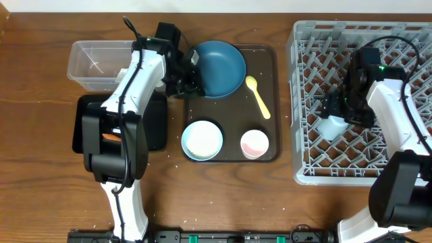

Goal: Sort waste into correct bins and load items into the dishwasher rack
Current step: 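Place the light-blue cup upside down in the dish rack with right gripper, then grasp the pink cup on the brown tray with the left gripper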

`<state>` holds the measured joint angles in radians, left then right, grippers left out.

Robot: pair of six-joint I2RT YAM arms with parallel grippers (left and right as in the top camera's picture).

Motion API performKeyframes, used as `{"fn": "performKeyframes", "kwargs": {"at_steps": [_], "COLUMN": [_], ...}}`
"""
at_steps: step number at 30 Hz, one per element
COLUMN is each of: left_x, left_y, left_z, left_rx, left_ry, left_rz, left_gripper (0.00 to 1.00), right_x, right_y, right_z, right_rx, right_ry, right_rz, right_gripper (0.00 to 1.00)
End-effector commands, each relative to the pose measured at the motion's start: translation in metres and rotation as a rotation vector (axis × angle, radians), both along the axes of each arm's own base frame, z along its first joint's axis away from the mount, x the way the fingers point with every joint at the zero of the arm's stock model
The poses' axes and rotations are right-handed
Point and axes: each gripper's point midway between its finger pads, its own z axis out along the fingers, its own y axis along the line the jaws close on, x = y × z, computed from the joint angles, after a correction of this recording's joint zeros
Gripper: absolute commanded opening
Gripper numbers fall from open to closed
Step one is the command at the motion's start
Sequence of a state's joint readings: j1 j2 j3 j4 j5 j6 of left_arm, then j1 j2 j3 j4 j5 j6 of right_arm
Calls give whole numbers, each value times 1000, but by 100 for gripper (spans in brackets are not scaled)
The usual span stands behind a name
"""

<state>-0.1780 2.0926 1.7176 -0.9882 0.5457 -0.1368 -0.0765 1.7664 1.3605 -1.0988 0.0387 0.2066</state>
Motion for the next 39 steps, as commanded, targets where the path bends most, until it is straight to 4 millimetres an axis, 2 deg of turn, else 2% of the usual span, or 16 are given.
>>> {"fn": "performKeyframes", "kwargs": {"at_steps": [1,4,7,10,13,15,18,22,25,29,32,39], "left_x": [8,6,-5,-35,-72,-94,-109,-114,-118,-119,-122,-123], "left_y": [1,0,-2,-8,-29,-45,-60,-75,-86,-91,-97,-106], "left_z": [30,54,82,101,107,102,83,50,25,0,-8,-8], "left_rx": [-4,-9,27,111,122,141,222,297,288,277,243,194], "left_ry": [-89,-157,-223,-228,-174,-138,-141,-175,-194,-205,-204,-202], "left_rz": [-15,-39,-74,-121,-208,-278,-356,-391,-418,-407,-405,-409], "left_gripper": [24,24,24,27,35,42,50,59,61,62,65,64], "right_x": [14,23,29,31,29,29,28,28,28,28,28,29], "right_y": [4,7,8,8,8,8,8,8,8,8,8,8], "right_z": [19,45,77,102,111,112,110,109,109,110,110,110], "right_rx": [42,58,57,51,49,49,50,49,48,47,47,47], "right_ry": [-63,-115,-182,-249,-279,-281,-275,-274,-273,-275,-276,-280], "right_rz": [-1,7,10,13,13,13,13,14,18,21,21,21], "right_gripper": [99,99,99,99,99,99,99,99,99,99,99,99]}}
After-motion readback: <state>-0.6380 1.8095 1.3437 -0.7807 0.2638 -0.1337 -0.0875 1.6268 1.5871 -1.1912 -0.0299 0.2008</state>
